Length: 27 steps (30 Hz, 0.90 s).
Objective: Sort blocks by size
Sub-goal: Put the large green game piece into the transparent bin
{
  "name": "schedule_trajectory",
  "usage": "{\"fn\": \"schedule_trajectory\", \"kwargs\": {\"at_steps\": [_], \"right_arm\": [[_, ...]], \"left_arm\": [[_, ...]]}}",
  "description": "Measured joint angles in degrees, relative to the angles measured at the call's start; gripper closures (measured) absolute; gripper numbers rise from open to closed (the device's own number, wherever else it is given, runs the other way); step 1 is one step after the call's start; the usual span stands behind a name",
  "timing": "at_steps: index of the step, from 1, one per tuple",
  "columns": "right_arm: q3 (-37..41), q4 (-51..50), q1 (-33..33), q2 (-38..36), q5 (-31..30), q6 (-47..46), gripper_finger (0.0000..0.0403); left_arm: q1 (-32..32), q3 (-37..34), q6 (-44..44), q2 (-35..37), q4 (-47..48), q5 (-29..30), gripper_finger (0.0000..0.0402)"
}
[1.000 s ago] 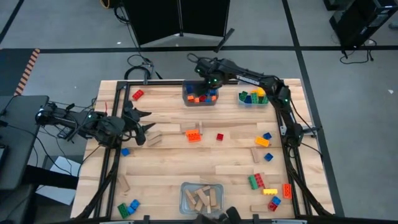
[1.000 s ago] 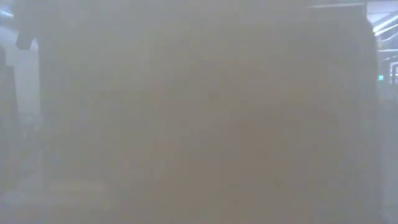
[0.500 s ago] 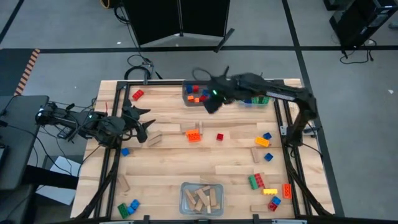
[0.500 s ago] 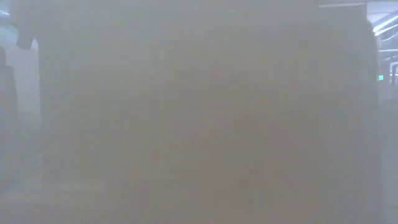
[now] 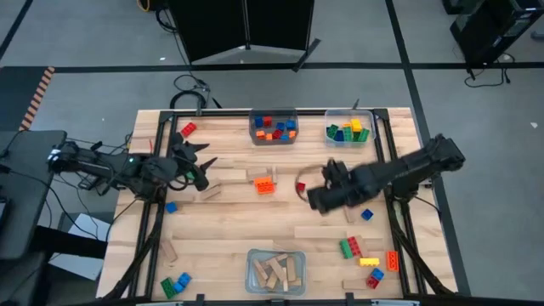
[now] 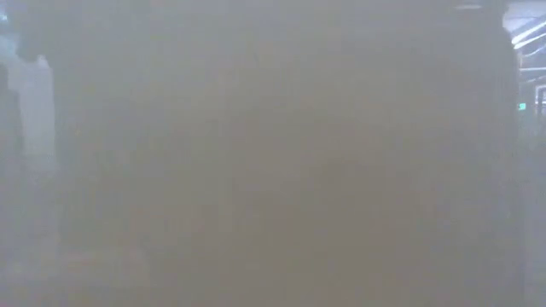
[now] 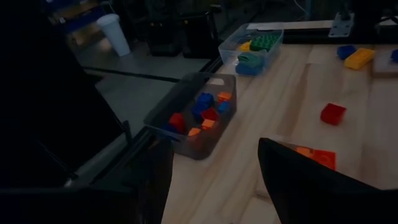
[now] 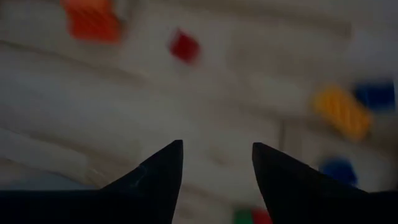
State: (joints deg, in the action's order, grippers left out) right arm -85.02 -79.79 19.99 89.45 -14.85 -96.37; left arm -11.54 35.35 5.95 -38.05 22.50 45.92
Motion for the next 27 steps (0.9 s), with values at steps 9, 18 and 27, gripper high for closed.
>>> {"fn": "schedule_trajectory", "kwargs": {"at_steps": [9, 18, 27], "right_arm": [[10.6, 8.96, 12.86, 0.42, 8.94, -24.45, 0.0154], [19.16, 20.7, 19.63, 0.46, 16.06, -34.05, 0.0136], [22.18, 25.47, 20.44, 2.98, 18.01, -34.37, 0.0139]], "left_arm": [[2.96, 0.01, -5.74, -1.65, -3.49, -3.16, 0.0161], [2.99, 0.02, -5.79, -1.73, -3.43, -3.27, 0.0161], [2.99, 0.02, -5.74, -1.72, -3.43, -3.33, 0.0161]]}}
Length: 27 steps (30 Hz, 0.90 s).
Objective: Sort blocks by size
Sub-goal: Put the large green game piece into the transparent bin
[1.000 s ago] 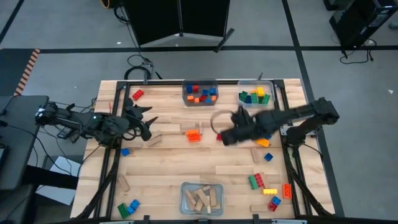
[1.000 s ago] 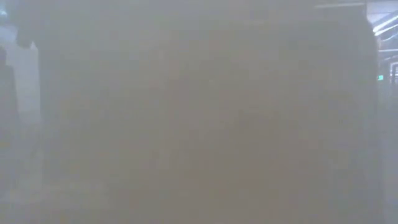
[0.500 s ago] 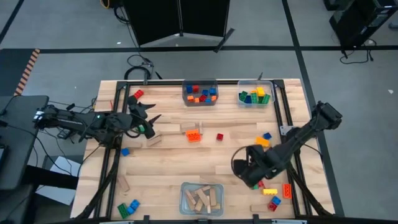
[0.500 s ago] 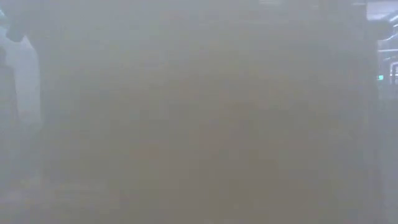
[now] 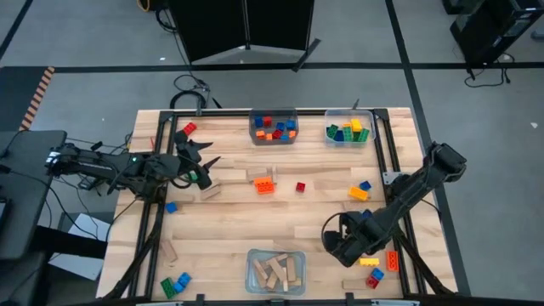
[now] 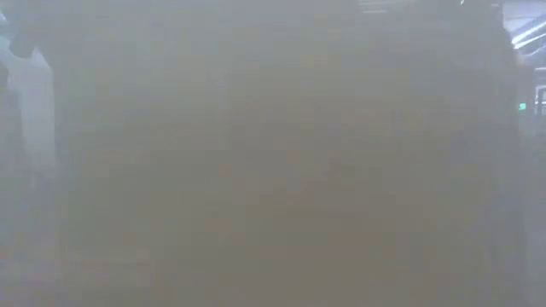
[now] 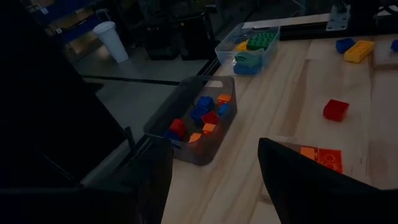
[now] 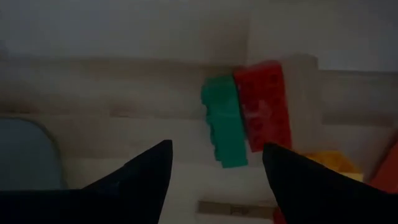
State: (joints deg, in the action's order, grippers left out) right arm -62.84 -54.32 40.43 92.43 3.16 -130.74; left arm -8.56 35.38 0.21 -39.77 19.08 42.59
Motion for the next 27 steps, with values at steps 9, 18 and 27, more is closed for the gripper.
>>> {"fn": "schedule_trajectory", "kwargs": {"at_steps": [9, 18, 27], "right_arm": [[-0.14, 7.77, -0.07, 7.48, 3.2, 2.24, 0.0139], [-1.84, 8.26, -0.06, 8.6, 1.32, 3.24, 0.0146], [-1.71, 12.05, -0.05, 7.9, 0.8, 3.46, 0.0146]], "left_arm": [[0.0, 0.0, 0.0, 0.0, -0.01, 0.0, 0.0161], [0.0, 0.0, -0.02, 0.0, -0.01, 0.0, 0.0161], [0.0, 0.0, 0.0, 0.0, -0.53, 0.02, 0.0161]]}}
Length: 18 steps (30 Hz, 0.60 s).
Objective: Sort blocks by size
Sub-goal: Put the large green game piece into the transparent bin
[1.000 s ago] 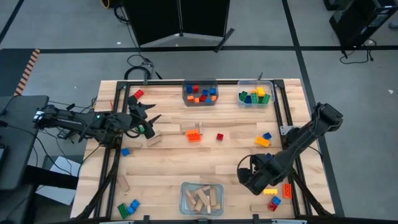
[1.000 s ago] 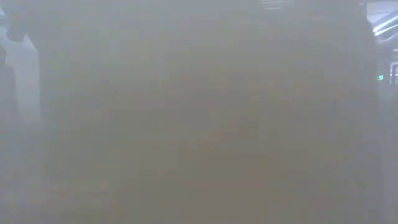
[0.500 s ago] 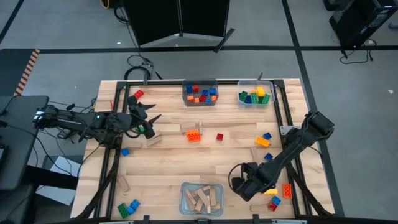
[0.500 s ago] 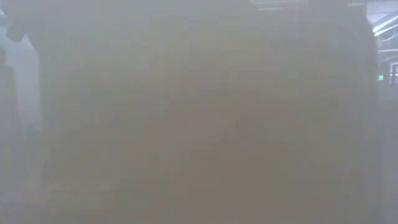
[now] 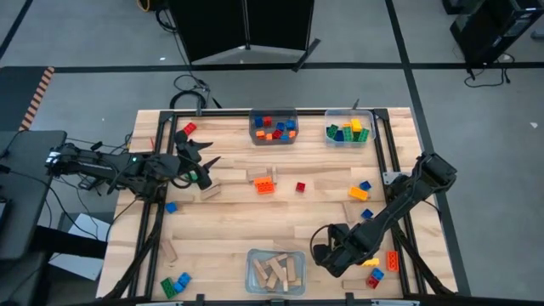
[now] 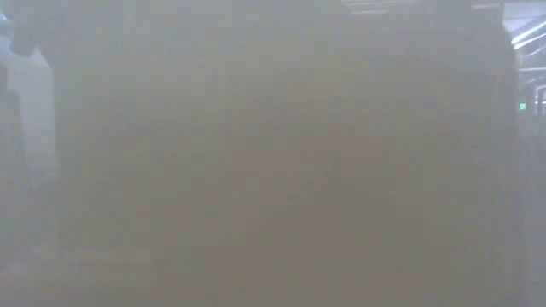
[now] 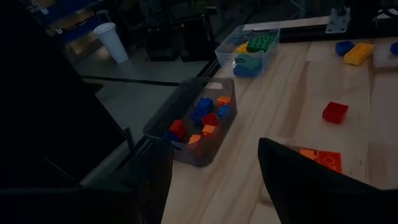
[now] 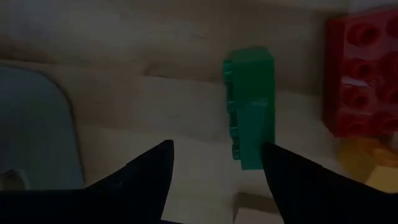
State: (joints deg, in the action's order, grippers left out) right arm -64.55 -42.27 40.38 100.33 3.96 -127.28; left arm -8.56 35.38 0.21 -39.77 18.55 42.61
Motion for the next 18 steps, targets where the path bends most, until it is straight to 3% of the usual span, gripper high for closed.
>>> {"fn": "schedule_trajectory", "kwargs": {"at_steps": [18], "right_arm": [[-0.02, -0.04, -0.33, -1.02, -1.35, -0.02, 0.0151]], "left_arm": [[0.0, 0.0, 0.0, 0.02, -2.34, 0.02, 0.0161]]}}
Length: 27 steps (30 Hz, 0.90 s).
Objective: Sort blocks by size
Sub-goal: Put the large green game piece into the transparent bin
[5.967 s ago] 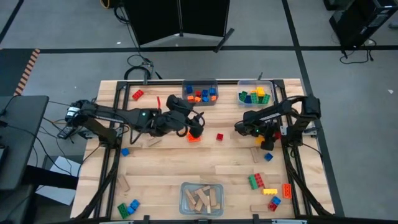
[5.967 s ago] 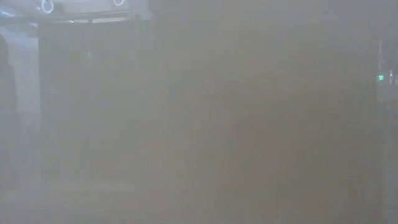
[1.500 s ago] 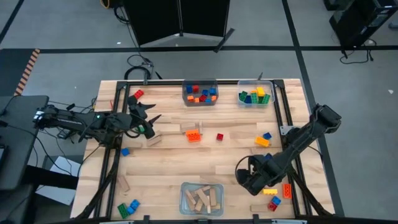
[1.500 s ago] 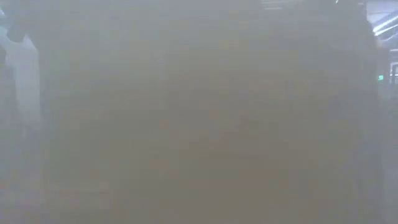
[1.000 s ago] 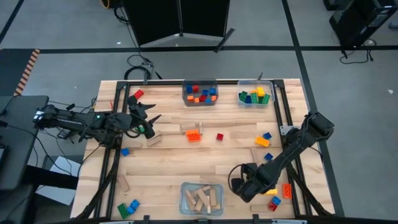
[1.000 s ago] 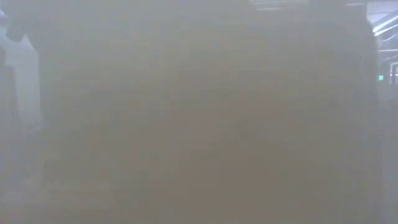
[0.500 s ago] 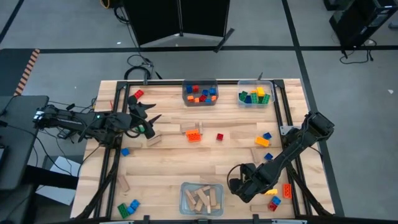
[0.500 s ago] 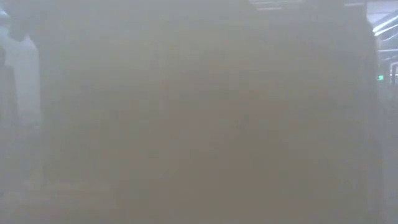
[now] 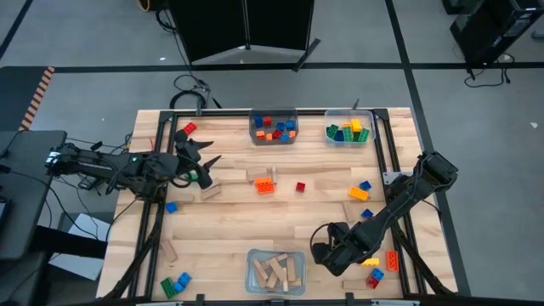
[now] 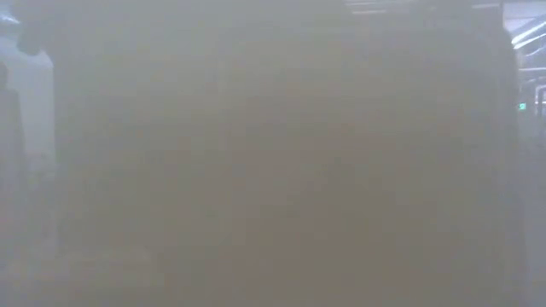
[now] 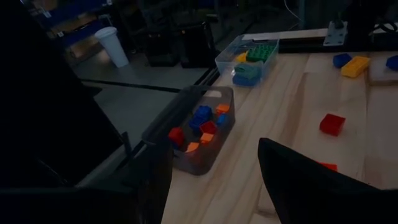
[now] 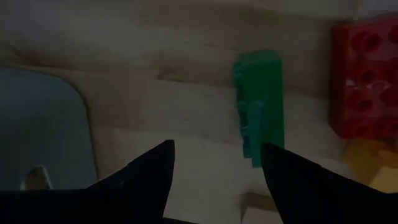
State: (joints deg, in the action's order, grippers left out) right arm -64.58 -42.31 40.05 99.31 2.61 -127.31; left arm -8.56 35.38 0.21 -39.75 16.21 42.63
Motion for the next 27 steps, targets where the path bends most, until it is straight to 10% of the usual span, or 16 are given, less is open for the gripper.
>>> {"fn": "schedule_trajectory", "kwargs": {"at_steps": [27], "right_arm": [[5.66, 3.07, -0.96, -0.09, 0.46, 1.34, 0.0158]], "left_arm": [[-0.01, 0.0, -1.66, 0.0, -2.71, 0.0, 0.0161]]}}
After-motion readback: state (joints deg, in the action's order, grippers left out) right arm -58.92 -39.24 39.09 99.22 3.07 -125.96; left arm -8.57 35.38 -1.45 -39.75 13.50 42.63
